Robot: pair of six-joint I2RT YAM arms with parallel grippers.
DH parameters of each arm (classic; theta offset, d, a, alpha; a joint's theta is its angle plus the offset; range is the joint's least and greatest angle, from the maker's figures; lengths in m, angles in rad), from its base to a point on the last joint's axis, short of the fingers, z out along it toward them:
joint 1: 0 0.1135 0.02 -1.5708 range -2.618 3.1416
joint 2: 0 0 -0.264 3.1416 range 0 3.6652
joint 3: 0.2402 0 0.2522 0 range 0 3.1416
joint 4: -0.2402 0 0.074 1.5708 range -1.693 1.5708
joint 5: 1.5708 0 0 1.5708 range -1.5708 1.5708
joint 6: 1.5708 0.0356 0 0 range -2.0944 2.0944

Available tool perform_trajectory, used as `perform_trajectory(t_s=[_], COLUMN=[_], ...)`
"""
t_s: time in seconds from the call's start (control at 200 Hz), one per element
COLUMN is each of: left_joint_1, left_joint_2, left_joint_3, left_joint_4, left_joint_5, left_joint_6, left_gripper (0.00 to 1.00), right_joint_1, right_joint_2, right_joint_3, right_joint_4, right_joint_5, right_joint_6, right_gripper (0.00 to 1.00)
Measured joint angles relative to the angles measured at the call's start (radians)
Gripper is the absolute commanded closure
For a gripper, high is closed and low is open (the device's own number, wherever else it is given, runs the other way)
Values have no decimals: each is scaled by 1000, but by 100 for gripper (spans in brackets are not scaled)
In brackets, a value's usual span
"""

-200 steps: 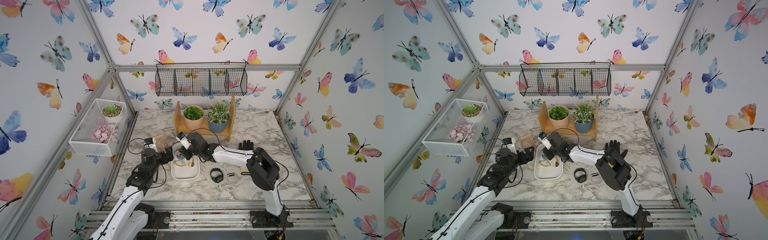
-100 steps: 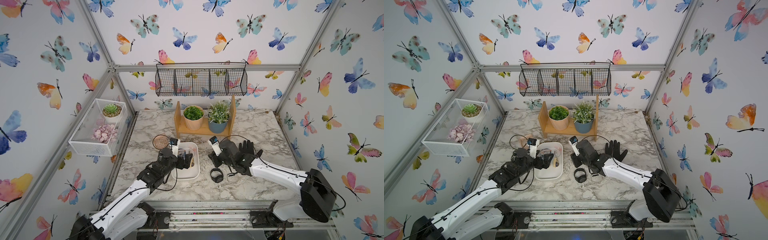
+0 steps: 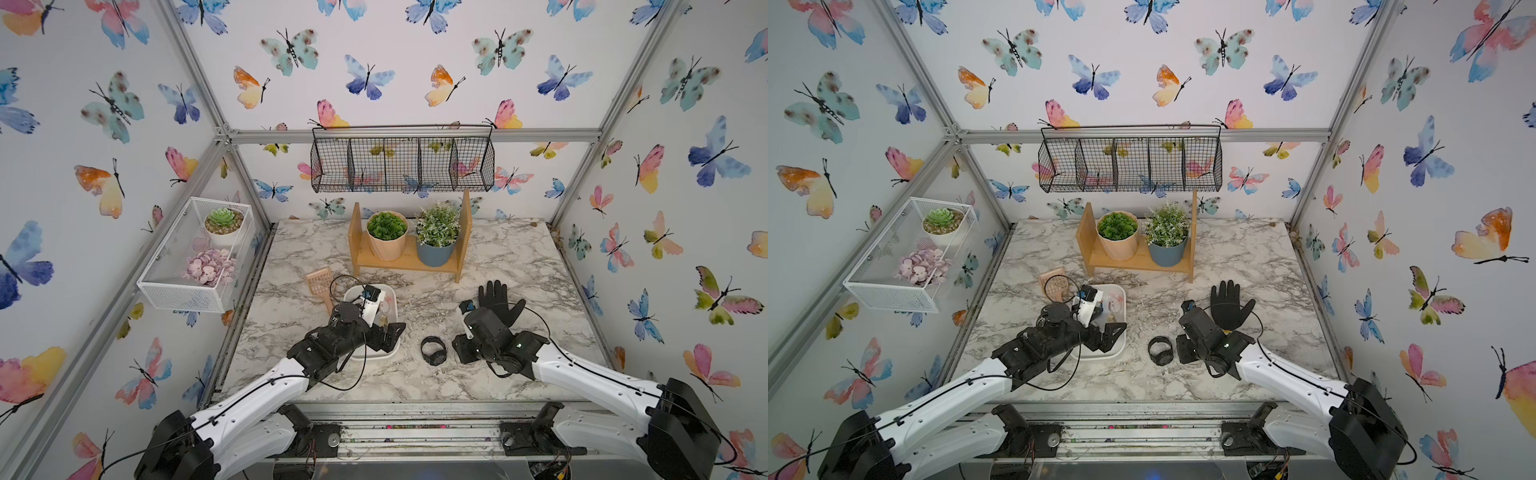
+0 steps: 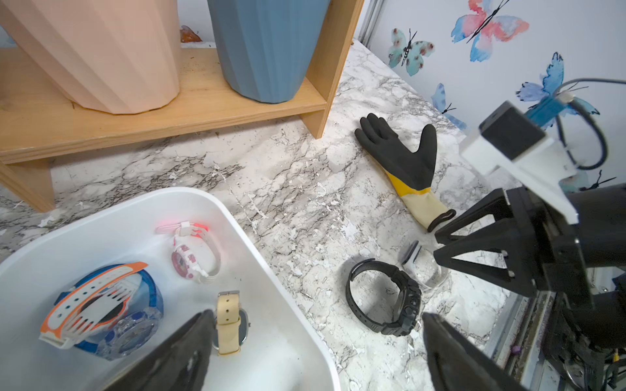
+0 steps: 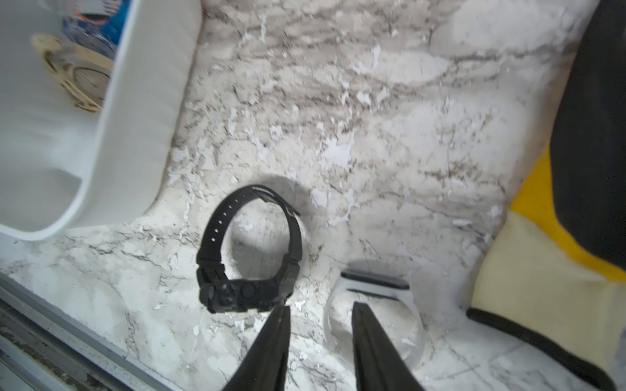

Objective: Put the watch into the storage box
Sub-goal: Pick up the watch at the center of the board.

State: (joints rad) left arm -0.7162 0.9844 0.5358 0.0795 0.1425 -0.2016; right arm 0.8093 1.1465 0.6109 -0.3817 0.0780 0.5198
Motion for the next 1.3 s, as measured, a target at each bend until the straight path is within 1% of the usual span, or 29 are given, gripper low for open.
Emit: perform_trajectory(t_s=[0.105, 0.255, 0.951, 1.051, 1.236, 1.296], left_joint_1=[-6, -6, -13, -13, -13, -13], left_joint_2=[0, 0, 56, 56, 49, 48], left_joint_3=[-20, -30, -36, -36, -36, -36], left_joint_4=[14, 27, 89, 90, 94, 95], left_joint_5=[15, 22, 32, 31, 31, 31], left_joint_6=[3, 5, 5, 5, 5, 5], left_gripper=[2, 1, 1, 1, 1, 2], right_joint_1=[0, 0, 3, 4, 4, 4], right_joint_2=[2, 24, 140, 150, 151, 151], right_joint_3=[-33, -50, -67, -67, -68, -69], right_joint_4=[-13, -5, 73, 80, 84, 87], right_joint_5=[-20, -50, -72, -72, -72, -72], right_joint_6=[38, 53, 33, 33, 37, 37], right_gripper=[65, 67, 70, 73, 85, 86])
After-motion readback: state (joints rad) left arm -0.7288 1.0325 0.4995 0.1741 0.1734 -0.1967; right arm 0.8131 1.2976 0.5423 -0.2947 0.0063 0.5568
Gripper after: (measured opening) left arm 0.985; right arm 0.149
